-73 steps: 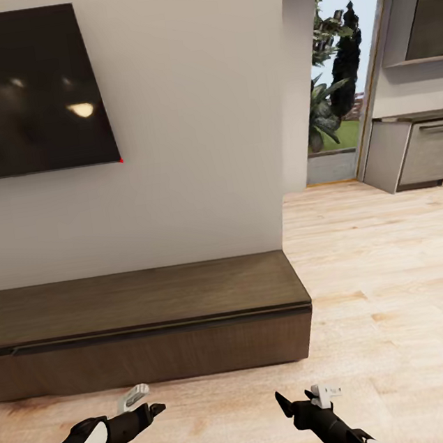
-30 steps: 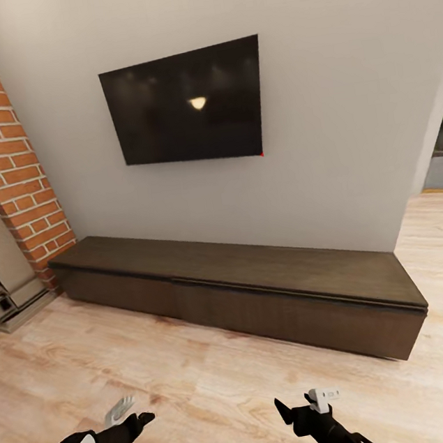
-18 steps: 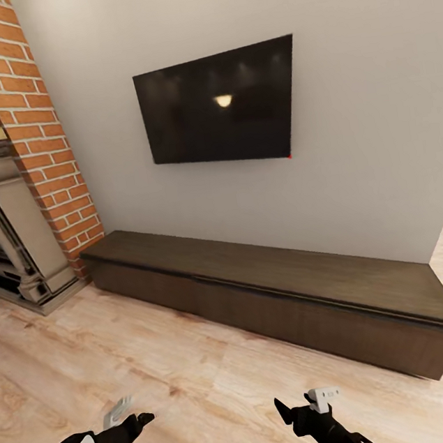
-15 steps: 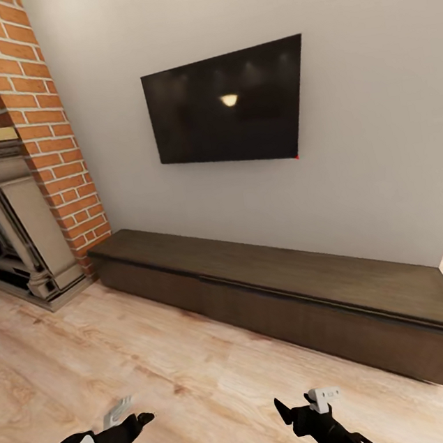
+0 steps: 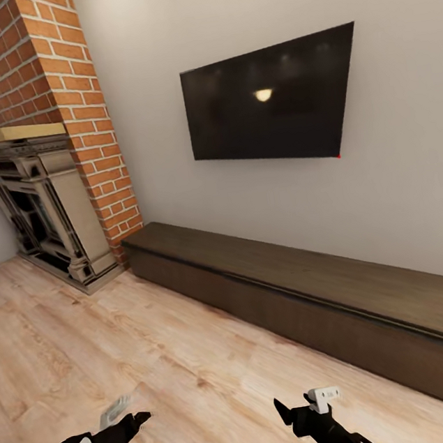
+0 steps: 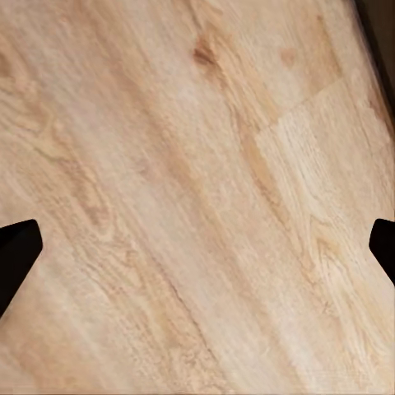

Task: Place each of the two pumpkins and all three candles from the living room inside a cabinet in the living room (use any cabinet), then make sure every cabinet is closed, and position the cauldron so it is next to a table in the living room.

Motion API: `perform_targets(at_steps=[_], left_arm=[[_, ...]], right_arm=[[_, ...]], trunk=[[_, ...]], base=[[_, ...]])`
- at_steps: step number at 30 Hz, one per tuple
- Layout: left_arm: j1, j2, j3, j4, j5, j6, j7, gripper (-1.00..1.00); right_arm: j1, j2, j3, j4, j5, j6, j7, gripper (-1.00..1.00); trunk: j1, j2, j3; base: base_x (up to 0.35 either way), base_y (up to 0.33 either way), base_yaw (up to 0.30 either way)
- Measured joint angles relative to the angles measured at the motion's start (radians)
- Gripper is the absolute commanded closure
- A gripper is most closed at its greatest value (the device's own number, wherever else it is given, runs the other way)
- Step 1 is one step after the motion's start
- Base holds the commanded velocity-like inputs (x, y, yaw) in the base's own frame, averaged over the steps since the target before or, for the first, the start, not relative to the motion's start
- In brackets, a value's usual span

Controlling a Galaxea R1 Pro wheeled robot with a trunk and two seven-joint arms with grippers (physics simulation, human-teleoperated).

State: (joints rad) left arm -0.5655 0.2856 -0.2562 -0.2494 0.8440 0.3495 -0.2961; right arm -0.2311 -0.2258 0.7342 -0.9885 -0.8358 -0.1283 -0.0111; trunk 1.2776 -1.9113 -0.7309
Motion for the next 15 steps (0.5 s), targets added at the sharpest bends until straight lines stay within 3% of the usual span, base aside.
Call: perform_targets(at_steps=[3, 10, 15], left_arm=[[0.000, 0.000, 0.002, 0.022, -0.002, -0.014, 0.000, -1.00], [0.000, 0.001, 0.004, 0.030, -0.003, -0.018, -0.001, -1.00], [0.000, 0.001, 0.004, 0.032, -0.003, -0.018, -0.001, -1.00]], right_arm=[[0.000, 0.000, -0.001, 0.001, 0.017, 0.001, 0.001, -1.00], [0.000, 0.000, -0.001, 0.000, 0.032, 0.000, 0.001, -1.00], [0.000, 0.000, -0.001, -0.001, 0.032, 0.000, 0.001, -1.00]], trunk=[[0.000, 0.000, 0.000], [0.000, 0.000, 0.000], [0.000, 0.000, 0.000]], base=[[0.281, 0.143, 0.202], [0.278, 0.216, 0.051], [0.250, 0.254, 0.223]])
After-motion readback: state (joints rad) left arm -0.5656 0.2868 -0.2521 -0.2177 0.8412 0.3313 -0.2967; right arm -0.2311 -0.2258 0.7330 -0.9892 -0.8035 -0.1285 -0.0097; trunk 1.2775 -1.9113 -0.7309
